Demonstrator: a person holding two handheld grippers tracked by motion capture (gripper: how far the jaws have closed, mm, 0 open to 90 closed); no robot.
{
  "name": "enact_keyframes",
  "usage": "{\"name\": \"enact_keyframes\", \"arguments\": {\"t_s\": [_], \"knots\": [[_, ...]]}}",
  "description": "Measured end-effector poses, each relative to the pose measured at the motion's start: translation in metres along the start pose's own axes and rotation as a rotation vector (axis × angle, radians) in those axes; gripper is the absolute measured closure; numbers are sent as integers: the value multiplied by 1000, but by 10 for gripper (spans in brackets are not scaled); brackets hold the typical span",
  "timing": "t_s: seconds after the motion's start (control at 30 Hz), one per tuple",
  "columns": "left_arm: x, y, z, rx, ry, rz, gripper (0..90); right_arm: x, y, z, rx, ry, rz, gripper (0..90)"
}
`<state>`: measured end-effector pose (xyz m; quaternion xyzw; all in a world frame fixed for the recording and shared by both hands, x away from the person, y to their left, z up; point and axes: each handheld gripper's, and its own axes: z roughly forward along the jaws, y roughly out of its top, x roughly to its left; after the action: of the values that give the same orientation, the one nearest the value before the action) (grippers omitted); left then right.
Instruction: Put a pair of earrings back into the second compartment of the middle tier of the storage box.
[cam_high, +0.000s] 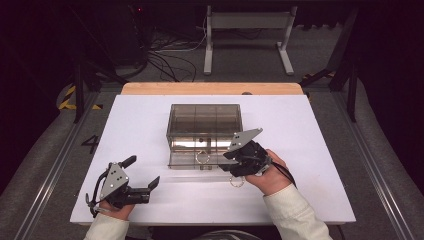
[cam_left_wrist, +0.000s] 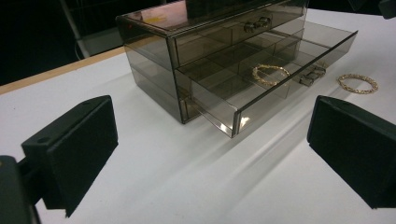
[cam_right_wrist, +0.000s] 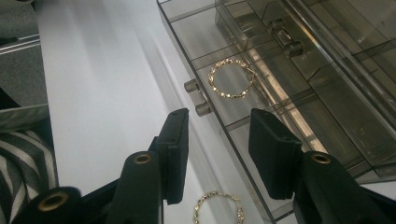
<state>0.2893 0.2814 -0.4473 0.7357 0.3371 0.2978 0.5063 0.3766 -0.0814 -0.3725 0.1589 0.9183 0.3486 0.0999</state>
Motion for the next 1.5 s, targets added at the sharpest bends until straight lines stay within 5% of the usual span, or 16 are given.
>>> {"name": "enact_keyframes", "arguments": {"t_s": [0.37, 1.5], "knots": [[0, 0, 0, 0, 0, -5, 27, 6, -16, -1, 53, 1, -9, 595], [0, 0, 1, 4, -2, -3, 27, 6, -51, 38, 296, 52, -18, 662]]}}
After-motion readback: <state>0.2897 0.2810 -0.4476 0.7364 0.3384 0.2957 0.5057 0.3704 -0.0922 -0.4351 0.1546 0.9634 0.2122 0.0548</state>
